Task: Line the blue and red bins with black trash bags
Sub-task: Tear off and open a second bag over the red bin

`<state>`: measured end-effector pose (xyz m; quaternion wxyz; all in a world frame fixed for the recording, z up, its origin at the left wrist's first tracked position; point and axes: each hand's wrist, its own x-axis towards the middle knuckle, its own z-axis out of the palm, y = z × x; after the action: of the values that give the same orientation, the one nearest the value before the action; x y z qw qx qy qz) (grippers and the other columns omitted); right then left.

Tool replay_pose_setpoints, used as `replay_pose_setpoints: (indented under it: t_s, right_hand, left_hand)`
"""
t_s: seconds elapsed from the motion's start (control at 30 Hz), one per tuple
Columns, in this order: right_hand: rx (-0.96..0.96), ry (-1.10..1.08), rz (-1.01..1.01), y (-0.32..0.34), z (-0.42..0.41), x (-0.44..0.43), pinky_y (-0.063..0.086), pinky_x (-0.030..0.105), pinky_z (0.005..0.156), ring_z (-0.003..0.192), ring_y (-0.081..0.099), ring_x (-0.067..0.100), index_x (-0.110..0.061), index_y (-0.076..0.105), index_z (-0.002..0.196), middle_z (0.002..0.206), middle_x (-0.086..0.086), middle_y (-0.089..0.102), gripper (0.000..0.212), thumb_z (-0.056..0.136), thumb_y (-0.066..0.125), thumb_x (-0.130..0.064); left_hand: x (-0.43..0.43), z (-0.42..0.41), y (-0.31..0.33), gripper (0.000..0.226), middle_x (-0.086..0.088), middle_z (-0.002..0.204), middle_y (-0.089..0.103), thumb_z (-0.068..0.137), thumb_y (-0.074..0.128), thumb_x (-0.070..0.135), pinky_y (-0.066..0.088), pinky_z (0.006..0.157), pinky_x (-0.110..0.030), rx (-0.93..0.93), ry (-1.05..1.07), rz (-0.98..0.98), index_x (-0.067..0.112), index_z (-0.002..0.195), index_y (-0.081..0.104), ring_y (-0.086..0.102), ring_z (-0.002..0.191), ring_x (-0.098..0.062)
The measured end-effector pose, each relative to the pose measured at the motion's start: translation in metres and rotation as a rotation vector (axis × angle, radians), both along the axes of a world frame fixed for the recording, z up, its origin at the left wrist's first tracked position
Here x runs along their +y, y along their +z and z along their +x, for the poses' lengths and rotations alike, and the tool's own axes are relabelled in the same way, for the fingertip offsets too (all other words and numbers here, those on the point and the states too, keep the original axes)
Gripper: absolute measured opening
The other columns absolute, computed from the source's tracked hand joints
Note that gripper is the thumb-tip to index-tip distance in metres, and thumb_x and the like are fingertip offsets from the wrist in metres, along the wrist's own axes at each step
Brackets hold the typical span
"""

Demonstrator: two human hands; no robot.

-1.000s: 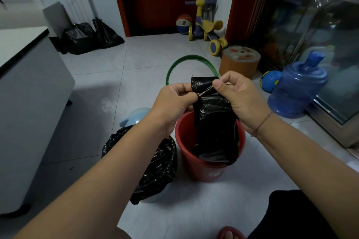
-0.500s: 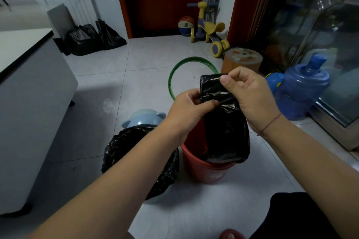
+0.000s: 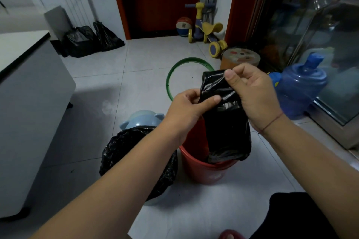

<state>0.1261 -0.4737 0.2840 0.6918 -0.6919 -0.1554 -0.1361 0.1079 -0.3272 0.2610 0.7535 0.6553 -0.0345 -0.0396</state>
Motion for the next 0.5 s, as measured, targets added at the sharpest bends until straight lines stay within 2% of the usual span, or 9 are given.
replay_pose_setpoints:
  t_s: [0.03,0.1,0.27,0.37,0.43,0.5]
  right_hand:
    - [0.0,0.001,-0.001,0.0,0.0,0.002,0.05,0.017,0.053,0.057,0.065,0.004,-0.016,0.056,0.076,0.062,-0.005,0.07,0.015,0.09,0.059,-0.018]
    - [0.005,-0.007,0.011,-0.001,0.0,0.002,0.051,0.018,0.054,0.058,0.065,0.005,-0.015,0.057,0.077,0.062,-0.004,0.071,0.014,0.09,0.059,-0.019]
    - [0.034,-0.043,0.05,-0.001,0.004,0.0,0.052,0.019,0.06,0.063,0.066,0.005,-0.012,0.059,0.079,0.064,-0.007,0.071,0.014,0.091,0.058,-0.017]
    - [0.064,-0.059,0.069,-0.001,0.006,-0.001,0.051,0.015,0.057,0.06,0.065,0.001,-0.011,0.06,0.078,0.062,-0.01,0.07,0.015,0.091,0.058,-0.018]
    - [0.097,-0.067,0.079,-0.003,0.007,-0.004,0.051,0.017,0.057,0.061,0.065,0.003,-0.012,0.062,0.077,0.062,-0.008,0.07,0.017,0.091,0.059,-0.023]
    - [0.142,-0.077,0.084,-0.003,0.009,-0.006,0.053,0.022,0.06,0.065,0.066,0.008,-0.014,0.065,0.075,0.066,-0.004,0.07,0.022,0.089,0.061,-0.03]
  left_hand:
    - [-0.002,0.0,0.001,0.009,-0.008,0.078,0.069,0.085,0.067,0.012,0.054,0.071,-0.028,-0.004,0.024,-0.017,0.004,0.089,0.066,0.066,0.07,-0.017]
    - [-0.004,0.0,0.003,0.016,-0.006,0.073,0.069,0.092,0.058,0.014,0.054,0.068,-0.028,-0.027,0.085,-0.033,0.009,0.079,0.066,0.064,0.066,-0.016]
    - [-0.013,-0.001,0.003,0.033,-0.017,0.093,0.073,0.099,0.047,0.028,0.056,0.081,-0.036,-0.035,0.159,-0.07,0.003,0.096,0.068,0.07,0.087,-0.027]
    - [-0.01,0.0,0.002,0.027,-0.012,0.083,0.074,0.097,0.05,0.024,0.058,0.073,-0.029,0.062,0.059,-0.166,0.005,0.092,0.069,0.069,0.075,-0.019]
    - [-0.005,0.001,0.003,0.023,-0.004,0.07,0.072,0.094,0.055,0.017,0.055,0.065,-0.026,0.138,-0.027,-0.255,0.012,0.079,0.072,0.066,0.062,-0.013]
    - [-0.002,0.001,0.004,0.019,-0.001,0.066,0.069,0.09,0.059,0.013,0.05,0.065,-0.023,0.179,-0.104,-0.304,0.014,0.075,0.071,0.06,0.058,-0.01]
